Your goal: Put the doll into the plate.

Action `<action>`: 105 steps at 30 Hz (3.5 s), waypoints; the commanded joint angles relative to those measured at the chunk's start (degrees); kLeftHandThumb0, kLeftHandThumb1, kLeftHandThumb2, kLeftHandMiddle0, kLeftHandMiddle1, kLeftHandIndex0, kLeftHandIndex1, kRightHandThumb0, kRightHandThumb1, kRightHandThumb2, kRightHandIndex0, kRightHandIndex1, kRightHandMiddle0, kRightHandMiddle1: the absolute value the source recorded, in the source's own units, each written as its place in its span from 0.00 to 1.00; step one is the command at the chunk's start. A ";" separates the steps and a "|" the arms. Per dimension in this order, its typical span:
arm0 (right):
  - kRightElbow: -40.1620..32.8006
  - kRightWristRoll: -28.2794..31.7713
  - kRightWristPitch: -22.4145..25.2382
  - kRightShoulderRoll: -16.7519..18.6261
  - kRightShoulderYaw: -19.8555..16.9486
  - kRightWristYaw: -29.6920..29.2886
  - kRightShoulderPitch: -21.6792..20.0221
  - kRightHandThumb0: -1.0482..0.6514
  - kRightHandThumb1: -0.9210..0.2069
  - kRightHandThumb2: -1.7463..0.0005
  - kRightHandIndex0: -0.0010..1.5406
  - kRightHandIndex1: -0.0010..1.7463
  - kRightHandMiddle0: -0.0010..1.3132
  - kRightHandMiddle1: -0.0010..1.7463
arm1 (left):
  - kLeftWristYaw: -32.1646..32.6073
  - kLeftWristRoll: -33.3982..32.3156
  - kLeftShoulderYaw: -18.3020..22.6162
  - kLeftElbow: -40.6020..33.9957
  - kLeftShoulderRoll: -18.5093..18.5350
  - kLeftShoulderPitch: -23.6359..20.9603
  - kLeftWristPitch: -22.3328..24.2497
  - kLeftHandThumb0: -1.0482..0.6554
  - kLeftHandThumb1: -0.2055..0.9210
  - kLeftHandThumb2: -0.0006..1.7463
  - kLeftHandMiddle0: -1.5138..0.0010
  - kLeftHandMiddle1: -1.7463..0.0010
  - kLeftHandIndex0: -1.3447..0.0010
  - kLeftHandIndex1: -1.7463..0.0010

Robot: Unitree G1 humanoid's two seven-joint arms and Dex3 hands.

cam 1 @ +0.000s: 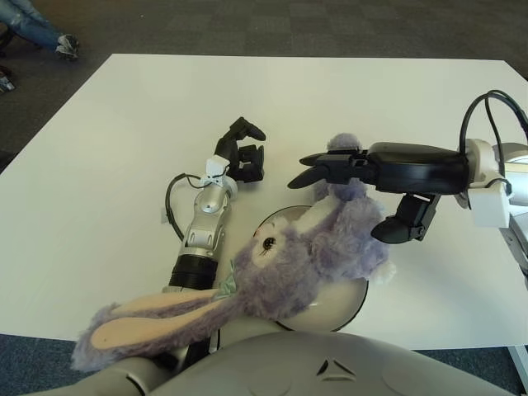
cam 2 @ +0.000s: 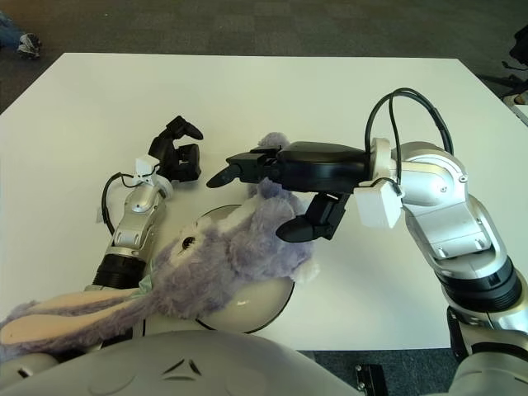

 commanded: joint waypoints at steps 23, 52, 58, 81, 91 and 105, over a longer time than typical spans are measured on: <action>0.85 -18.32 2.52 -3.62 -3.90 -10.67 -1.25 0.27 0.26 0.52 0.08 0.05 0.00 0.46 | -0.16 -1.28 0.70 1.78 0.37 -0.09 -0.06 0.34 0.51 0.71 0.21 0.00 0.58 0.00; 16.35 -30.94 -7.38 8.56 -3.77 -32.61 -0.78 0.28 0.40 0.49 0.12 0.09 0.00 0.52 | -3.49 -3.47 2.31 3.00 2.81 -0.51 0.01 0.36 0.60 0.64 0.26 0.00 0.64 0.00; 16.64 -32.32 -4.81 9.64 -3.37 -32.55 -0.32 0.26 0.38 0.52 0.13 0.10 0.00 0.51 | -3.76 -3.66 2.57 3.56 3.28 -0.74 -0.76 0.36 0.60 0.64 0.26 0.00 0.63 0.00; 27.95 -32.59 4.34 20.19 -6.14 -45.40 0.06 0.23 0.32 0.55 0.13 0.31 0.00 0.63 | -6.03 -6.82 6.08 9.85 4.66 -2.89 -7.22 0.36 0.59 0.65 0.22 0.00 0.63 0.00; 33.86 -24.11 4.26 25.66 -10.79 -48.64 0.36 0.27 0.31 0.51 0.16 0.55 0.04 0.77 | -5.55 -6.84 6.93 10.78 4.92 -3.50 -7.66 0.36 0.60 0.64 0.20 0.00 0.64 0.00; 40.99 -6.28 3.58 33.24 -16.56 -47.37 -1.46 0.54 0.31 0.46 0.24 0.86 0.31 0.98 | -4.08 -6.37 7.64 10.04 4.88 -3.55 -6.93 0.36 0.59 0.65 0.21 0.00 0.63 0.00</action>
